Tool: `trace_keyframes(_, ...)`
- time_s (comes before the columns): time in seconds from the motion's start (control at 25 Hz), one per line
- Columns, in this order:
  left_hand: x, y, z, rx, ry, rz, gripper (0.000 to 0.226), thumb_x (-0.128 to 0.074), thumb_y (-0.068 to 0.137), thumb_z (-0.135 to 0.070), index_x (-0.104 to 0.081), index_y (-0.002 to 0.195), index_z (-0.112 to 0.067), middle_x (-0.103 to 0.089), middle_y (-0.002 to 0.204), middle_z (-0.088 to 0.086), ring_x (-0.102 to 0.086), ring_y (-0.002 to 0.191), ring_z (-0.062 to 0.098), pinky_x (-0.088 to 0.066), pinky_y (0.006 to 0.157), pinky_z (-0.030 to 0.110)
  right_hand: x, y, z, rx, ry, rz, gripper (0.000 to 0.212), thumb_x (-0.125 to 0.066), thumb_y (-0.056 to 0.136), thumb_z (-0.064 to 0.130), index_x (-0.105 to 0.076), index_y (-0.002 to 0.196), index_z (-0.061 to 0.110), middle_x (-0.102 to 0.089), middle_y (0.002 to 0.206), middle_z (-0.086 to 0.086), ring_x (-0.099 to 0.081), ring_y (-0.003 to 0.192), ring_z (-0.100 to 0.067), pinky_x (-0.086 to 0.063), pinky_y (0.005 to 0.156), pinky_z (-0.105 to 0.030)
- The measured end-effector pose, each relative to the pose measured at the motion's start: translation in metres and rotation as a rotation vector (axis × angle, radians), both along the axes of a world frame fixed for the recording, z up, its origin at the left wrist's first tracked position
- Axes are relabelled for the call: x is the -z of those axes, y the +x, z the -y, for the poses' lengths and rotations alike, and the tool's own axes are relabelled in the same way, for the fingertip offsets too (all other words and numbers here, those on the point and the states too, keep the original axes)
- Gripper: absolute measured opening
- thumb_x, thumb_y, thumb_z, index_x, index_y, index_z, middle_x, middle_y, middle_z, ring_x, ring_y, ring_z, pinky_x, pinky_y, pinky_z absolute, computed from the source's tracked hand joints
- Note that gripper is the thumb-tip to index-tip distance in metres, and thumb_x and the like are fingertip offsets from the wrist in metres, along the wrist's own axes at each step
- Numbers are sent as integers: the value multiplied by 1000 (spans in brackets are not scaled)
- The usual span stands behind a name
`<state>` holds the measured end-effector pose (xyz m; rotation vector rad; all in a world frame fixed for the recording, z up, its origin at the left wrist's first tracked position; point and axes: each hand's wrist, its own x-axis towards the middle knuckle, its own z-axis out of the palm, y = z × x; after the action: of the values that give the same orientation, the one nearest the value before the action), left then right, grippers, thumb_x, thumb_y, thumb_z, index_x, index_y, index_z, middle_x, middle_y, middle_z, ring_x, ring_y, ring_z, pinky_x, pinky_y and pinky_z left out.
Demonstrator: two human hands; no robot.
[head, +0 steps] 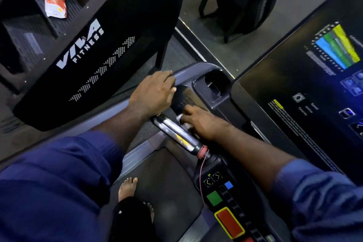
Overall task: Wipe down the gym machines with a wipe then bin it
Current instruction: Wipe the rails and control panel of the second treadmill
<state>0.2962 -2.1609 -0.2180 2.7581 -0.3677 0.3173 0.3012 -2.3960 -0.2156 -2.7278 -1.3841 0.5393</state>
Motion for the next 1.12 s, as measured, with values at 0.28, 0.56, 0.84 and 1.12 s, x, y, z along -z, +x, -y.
trace_keyframes(0.28, -11, -63, 46, 298, -235, -251, 37, -50, 99, -43, -67, 117, -16, -67, 116, 2, -60, 109, 22, -48, 100, 43, -52, -33, 25, 270, -465, -106, 25, -59, 92, 25, -75, 107, 12, -72, 110, -13, -67, 105, -32, -56, 90, -37)
trace_keyframes(0.56, 7, -87, 64, 312, -113, -346, 54, -26, 103, -56, -63, 88, -20, -65, 86, 0, -58, 85, 23, -46, 88, 48, -59, -84, 39, 394, -449, -129, 41, -39, 105, 41, -65, 127, 19, -61, 135, -12, -58, 123, -32, -47, 108, -46)
trace_keyframes(0.84, -15, -84, 73, 404, 135, -460, 71, -23, 89, -90, -56, 133, -44, -70, 105, -3, -63, 102, 18, -43, 100, 41, -47, -156, 50, 661, 179, 124, 40, -37, 103, 40, -61, 123, 16, -56, 129, -2, -53, 124, -23, -43, 101, -37)
trace_keyframes(1.12, -27, -81, 81, 484, 321, -534, 62, -23, 95, -82, -48, 141, -50, -66, 116, 0, -59, 113, 20, -41, 103, 43, -40, -162, 47, 821, 114, 157, 42, -32, 106, 43, -55, 137, 26, -47, 152, 5, -41, 142, -16, -35, 115, -47)
